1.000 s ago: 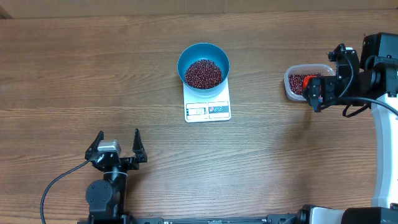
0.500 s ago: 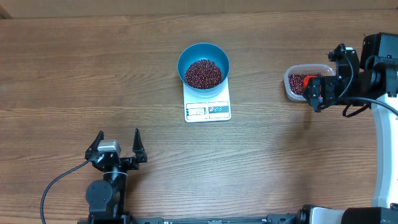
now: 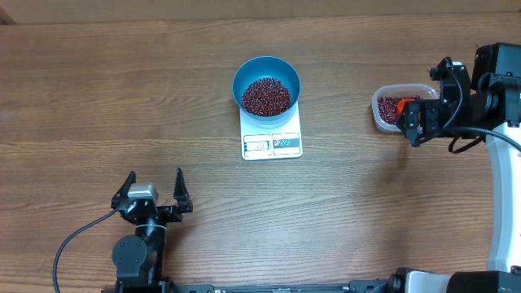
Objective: Scoop item into bowl and weigh 150g on scale
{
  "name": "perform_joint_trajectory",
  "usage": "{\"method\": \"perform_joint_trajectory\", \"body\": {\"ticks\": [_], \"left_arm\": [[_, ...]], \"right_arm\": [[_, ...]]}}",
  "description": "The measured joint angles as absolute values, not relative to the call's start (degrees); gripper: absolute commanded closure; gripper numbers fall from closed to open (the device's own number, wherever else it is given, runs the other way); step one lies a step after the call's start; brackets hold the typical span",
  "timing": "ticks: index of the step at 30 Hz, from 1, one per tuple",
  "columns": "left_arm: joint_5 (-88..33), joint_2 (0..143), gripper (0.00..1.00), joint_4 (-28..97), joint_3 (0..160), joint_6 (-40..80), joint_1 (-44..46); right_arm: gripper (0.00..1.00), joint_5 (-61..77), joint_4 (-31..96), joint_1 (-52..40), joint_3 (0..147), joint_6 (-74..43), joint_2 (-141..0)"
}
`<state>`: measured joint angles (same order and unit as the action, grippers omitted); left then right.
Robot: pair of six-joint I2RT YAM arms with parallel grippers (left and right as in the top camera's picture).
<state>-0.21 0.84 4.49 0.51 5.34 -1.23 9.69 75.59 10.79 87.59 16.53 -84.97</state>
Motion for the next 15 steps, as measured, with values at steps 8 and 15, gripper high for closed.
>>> {"method": "perform_joint_trajectory", "body": {"ticks": [8,15], "left_arm": [[-0.2,0.8,0.01,4.5,0.5,5.3,-1.2],[-0.2,0.9,0.01,4.5,0.5,5.3,-1.2]], "right_arm": [[0.00,9.7,75.6,10.8,87.6,16.6,-85.0],[0.00,9.7,75.6,10.8,87.6,16.5,-85.0]]}}
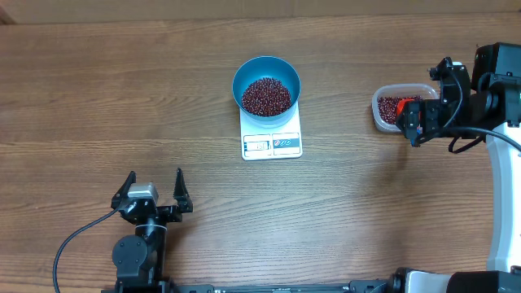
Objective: Scoop item into bowl and weigh 150g on scale
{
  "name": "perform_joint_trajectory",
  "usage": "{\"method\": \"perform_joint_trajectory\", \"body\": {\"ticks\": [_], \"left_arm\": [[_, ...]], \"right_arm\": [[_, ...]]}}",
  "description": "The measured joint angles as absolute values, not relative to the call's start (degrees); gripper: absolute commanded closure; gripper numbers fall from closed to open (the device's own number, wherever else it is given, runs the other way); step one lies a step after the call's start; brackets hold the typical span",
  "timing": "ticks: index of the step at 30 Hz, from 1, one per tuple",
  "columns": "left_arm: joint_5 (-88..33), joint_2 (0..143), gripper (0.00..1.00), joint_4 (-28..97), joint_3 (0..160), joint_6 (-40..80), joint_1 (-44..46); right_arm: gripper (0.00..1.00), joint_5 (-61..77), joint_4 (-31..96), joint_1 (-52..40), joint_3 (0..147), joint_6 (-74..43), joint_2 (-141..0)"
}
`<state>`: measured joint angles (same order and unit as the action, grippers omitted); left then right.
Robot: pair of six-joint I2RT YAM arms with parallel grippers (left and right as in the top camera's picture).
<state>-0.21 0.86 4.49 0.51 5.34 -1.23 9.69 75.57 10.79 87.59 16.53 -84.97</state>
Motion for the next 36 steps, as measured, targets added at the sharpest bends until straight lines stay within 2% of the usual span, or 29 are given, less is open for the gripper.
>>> {"method": "perform_joint_trajectory", "body": {"ticks": [10,19,30,36], "left_arm": [[-0.2,0.9,0.00,4.5,0.5,5.3,-1.2],[-0.2,0.9,0.00,4.5,0.5,5.3,-1.2],[-0.2,0.9,0.00,4.5,0.5,5.3,-1.2],[-0.2,0.9,0.01,4.5,0.5,5.3,-1.2]], "right_arm": [[0.00,10.2,72.8,10.8,87.6,16.5,-84.1],[0.00,15.9,60.6,10.8,82.9,16.5,-71.3],[0.00,24.6,36.6,10.8,62.2,16.5,-57.6],[0.00,27.5,17.8,10.8,49.0,14.4,-49.3]]}}
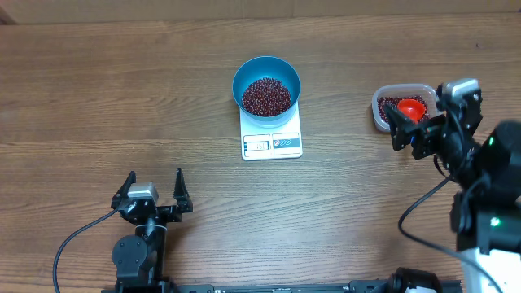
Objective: Scoop item into bowl and weigh 150g on scale
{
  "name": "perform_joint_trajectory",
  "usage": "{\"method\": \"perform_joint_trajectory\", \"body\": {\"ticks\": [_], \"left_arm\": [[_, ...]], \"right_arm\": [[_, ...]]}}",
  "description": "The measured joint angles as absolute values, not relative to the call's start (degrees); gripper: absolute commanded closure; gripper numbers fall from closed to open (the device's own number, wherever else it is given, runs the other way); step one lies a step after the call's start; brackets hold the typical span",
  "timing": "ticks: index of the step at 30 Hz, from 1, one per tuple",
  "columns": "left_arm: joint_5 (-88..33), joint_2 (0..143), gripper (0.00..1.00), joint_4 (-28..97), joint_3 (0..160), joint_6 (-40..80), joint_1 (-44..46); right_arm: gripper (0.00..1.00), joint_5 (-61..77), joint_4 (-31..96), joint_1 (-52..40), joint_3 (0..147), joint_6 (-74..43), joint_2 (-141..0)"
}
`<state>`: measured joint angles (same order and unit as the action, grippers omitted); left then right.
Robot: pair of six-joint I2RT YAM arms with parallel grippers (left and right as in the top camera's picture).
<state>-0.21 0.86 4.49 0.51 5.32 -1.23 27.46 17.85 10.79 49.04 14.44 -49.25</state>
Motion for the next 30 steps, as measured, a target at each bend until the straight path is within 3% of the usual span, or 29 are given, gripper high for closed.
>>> {"method": "perform_joint_trajectory", "body": {"ticks": [7,12,30], "left_arm": [[-0.2,0.8,0.01,4.5,0.5,5.3,-1.2],[-0.2,0.9,0.00,4.5,0.5,5.3,-1.2],[-0.2,0.9,0.00,4.5,0.5,5.3,-1.2]], "right_arm": [[0.00,28.3,-4.7,10.8,33.6,8.6,-40.8],[0.00,28.2,-13.6,10.6,25.7,6.1,-36.2],[0.00,21.5,-16.1,6.7,15.6,4.7,-23.7]]}}
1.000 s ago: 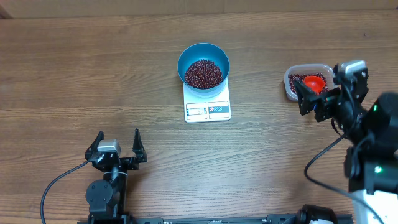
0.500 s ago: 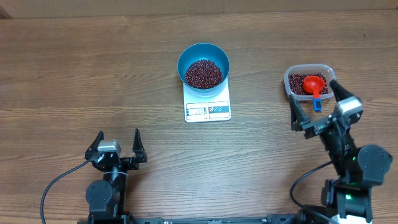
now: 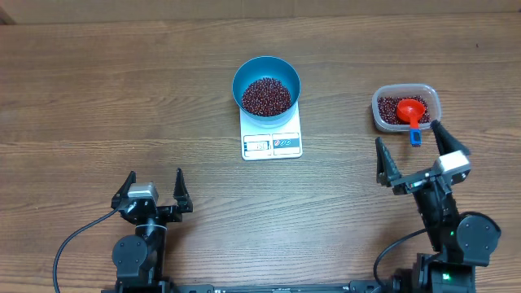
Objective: Scoop item into bowl and weigh 150g on scale
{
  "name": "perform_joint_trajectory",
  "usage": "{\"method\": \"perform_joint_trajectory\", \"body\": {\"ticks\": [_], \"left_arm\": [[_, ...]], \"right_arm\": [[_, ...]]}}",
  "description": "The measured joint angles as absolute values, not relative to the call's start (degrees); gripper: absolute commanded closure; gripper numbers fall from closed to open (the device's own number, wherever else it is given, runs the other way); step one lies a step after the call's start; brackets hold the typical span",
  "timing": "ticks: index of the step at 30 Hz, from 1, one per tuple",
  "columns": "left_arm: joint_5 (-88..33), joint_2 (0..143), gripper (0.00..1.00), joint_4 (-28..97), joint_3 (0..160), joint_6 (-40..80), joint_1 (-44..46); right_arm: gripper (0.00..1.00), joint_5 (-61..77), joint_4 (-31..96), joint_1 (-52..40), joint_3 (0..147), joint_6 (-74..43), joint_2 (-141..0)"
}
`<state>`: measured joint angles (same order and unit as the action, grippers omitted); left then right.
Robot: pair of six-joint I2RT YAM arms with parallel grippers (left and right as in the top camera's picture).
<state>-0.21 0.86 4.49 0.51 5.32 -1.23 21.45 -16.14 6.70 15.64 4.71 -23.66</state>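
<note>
A blue bowl (image 3: 266, 85) full of dark red beans stands on a small white scale (image 3: 272, 134) at the table's middle back. At the right, a clear tub (image 3: 405, 107) holds more red beans, and a red scoop (image 3: 409, 109) with a blue handle end lies in it, its handle hanging over the near rim. My right gripper (image 3: 417, 155) is open, below and apart from the tub, holding nothing. My left gripper (image 3: 155, 186) is open near the front left, far from everything.
The wooden table (image 3: 122, 98) runs across the whole view. Both arm bases and their cables sit along the front edge.
My right gripper has moved from the tub's near rim back toward the front of the table. The scoop now lies free in the tub. The left arm has not moved.
At first my right gripper was at the tub's right side with the scoop in the beans, and stayed there. Then it stood over the tub's near rim beside the scoop. Now it is open and away from the tub, the scoop left inside.
</note>
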Motion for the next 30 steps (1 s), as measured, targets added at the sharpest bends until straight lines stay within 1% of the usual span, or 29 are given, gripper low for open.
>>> {"method": "perform_joint_trajectory", "body": {"ticks": [4,10,21,30], "left_arm": [[-0.2,0.9,0.00,4.5,0.5,5.3,-1.2],[-0.2,0.8,0.01,4.5,0.5,5.3,-1.2],[-0.2,0.9,0.00,4.5,0.5,5.3,-1.2],[-0.2,0.9,0.00,4.5,0.5,5.3,-1.2]], "right_arm": [[0.00,21.0,-18.6,6.7,11.1,3.9,-20.9],[0.00,20.6,-26.1,6.7,2.9,0.6,-15.9],[0.00,19.3,-21.6,6.7,1.0,-2.4,-11.4],[0.00,19.1,-13.0,6.7,1.0,-2.8,-10.7]]}}
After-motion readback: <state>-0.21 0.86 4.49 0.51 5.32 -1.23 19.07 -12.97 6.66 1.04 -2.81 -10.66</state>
